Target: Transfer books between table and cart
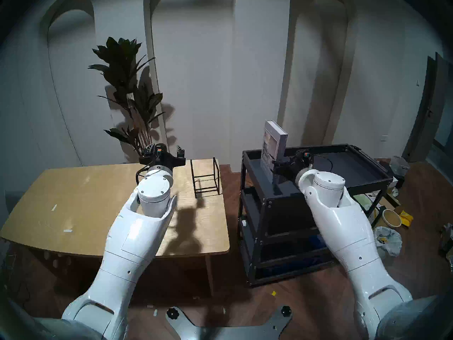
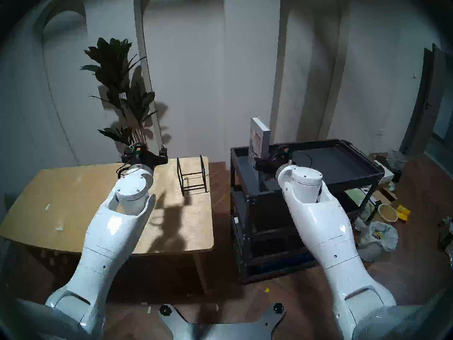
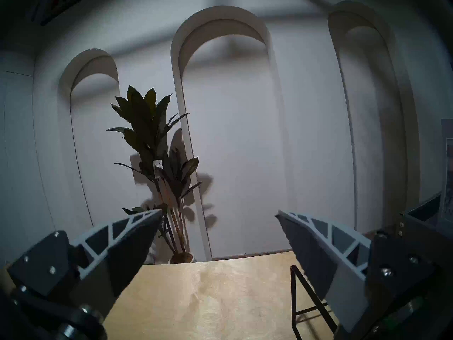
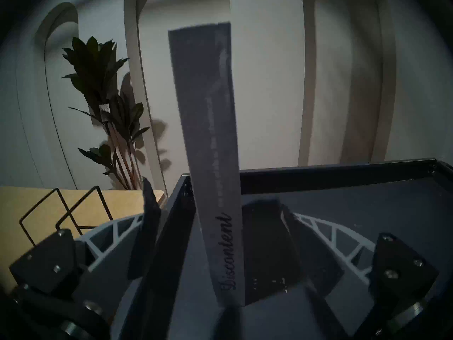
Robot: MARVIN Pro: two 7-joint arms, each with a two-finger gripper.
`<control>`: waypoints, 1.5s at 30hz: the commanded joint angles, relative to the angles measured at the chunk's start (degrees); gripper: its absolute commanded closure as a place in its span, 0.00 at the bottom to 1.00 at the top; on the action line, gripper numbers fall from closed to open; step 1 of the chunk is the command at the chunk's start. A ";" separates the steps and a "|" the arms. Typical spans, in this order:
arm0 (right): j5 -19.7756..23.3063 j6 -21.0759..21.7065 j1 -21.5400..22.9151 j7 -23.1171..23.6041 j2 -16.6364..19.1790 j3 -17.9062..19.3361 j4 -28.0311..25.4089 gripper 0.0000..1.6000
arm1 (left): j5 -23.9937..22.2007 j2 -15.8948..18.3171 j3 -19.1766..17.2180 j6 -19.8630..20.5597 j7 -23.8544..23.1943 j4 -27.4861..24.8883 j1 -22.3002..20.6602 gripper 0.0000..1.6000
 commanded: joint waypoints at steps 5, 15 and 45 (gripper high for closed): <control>1.70 -3.77 -8.02 1.84 1.98 3.57 -9.68 0.00 | -1.29 1.88 -0.83 -1.40 -1.84 -7.12 5.32 0.00; 1.76 -10.88 -15.53 3.58 1.98 4.80 -16.21 0.00 | -2.10 4.91 -1.92 -3.51 -3.78 -13.12 11.80 0.00; -5.11 -26.37 -24.55 -5.26 -2.75 1.65 -20.60 0.00 | -12.19 13.49 -12.27 -9.72 -18.79 -17.42 21.58 0.00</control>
